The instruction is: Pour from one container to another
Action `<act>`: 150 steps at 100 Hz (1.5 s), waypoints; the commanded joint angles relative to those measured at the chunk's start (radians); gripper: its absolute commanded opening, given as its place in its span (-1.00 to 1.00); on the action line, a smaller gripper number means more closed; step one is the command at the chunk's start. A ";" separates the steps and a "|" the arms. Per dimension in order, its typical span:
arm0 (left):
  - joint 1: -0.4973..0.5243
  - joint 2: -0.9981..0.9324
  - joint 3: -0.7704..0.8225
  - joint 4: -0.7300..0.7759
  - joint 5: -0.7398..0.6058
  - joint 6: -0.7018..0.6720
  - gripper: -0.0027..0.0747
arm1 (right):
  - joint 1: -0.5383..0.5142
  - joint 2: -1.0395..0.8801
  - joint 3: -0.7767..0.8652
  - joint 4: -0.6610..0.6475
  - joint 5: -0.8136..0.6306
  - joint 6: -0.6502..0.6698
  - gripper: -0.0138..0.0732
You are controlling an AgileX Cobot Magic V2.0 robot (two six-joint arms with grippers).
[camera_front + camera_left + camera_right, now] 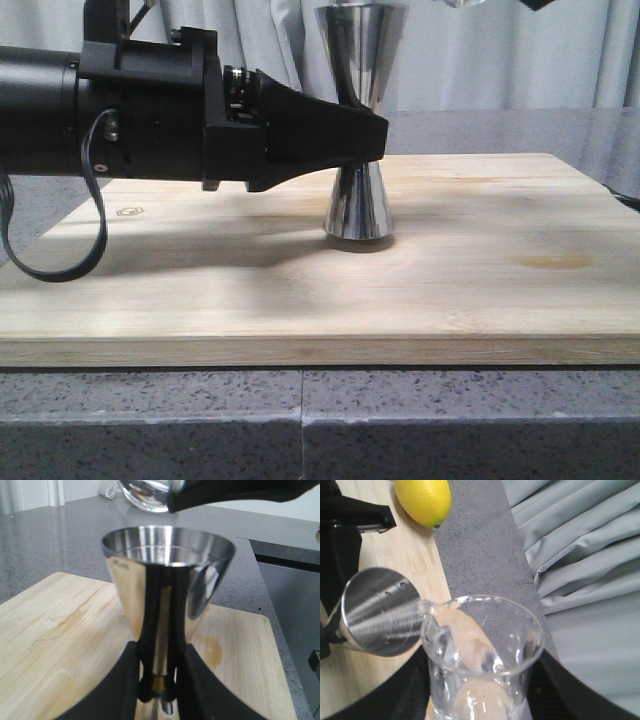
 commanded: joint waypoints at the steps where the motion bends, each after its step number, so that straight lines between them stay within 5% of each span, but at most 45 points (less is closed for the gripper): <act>1: 0.000 -0.049 -0.027 -0.044 -0.083 -0.010 -0.98 | 0.000 -0.016 -0.036 -0.033 -0.048 -0.007 -0.31; 150: 0.000 -0.049 -0.027 -0.044 -0.083 -0.010 -0.98 | 0.026 -0.016 -0.036 -0.123 -0.024 -0.007 -0.38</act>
